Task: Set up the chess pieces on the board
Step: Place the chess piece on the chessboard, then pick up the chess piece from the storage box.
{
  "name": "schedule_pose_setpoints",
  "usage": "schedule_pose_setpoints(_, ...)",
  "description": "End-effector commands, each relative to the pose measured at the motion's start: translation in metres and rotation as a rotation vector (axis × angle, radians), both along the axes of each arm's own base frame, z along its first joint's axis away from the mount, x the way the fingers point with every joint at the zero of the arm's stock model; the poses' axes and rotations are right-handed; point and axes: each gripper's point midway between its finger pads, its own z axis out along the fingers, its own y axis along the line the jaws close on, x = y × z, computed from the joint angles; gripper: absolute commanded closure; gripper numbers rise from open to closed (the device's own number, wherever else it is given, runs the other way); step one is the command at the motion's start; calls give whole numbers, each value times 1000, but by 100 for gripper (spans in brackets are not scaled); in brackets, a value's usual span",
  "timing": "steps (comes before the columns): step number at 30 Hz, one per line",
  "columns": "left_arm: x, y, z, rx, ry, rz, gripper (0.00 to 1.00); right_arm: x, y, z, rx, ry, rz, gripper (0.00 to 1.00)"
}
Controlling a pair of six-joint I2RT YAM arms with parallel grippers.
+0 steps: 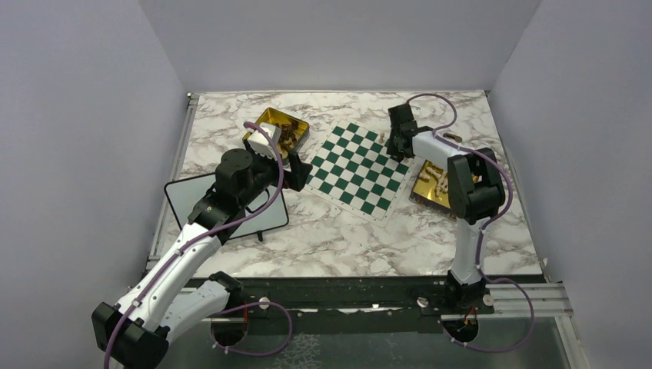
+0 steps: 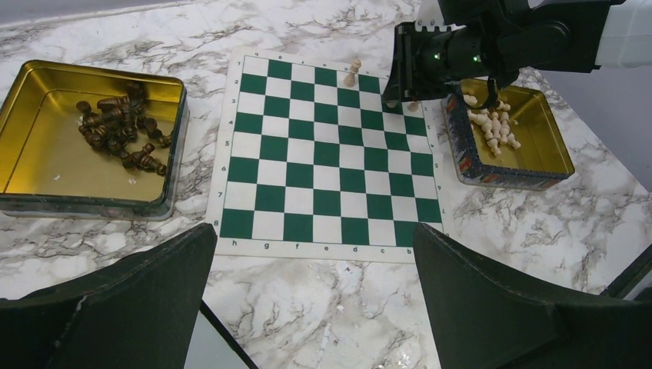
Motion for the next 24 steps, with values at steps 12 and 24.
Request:
schedule_pose_setpoints(12, 1, 2, 6, 0, -27, 12, 1, -11, -10, 56, -15, -51, 21, 60)
schedule_pose_setpoints(24, 0, 1, 7, -7, -27, 4, 1, -30, -51, 81, -38, -81, -23, 62)
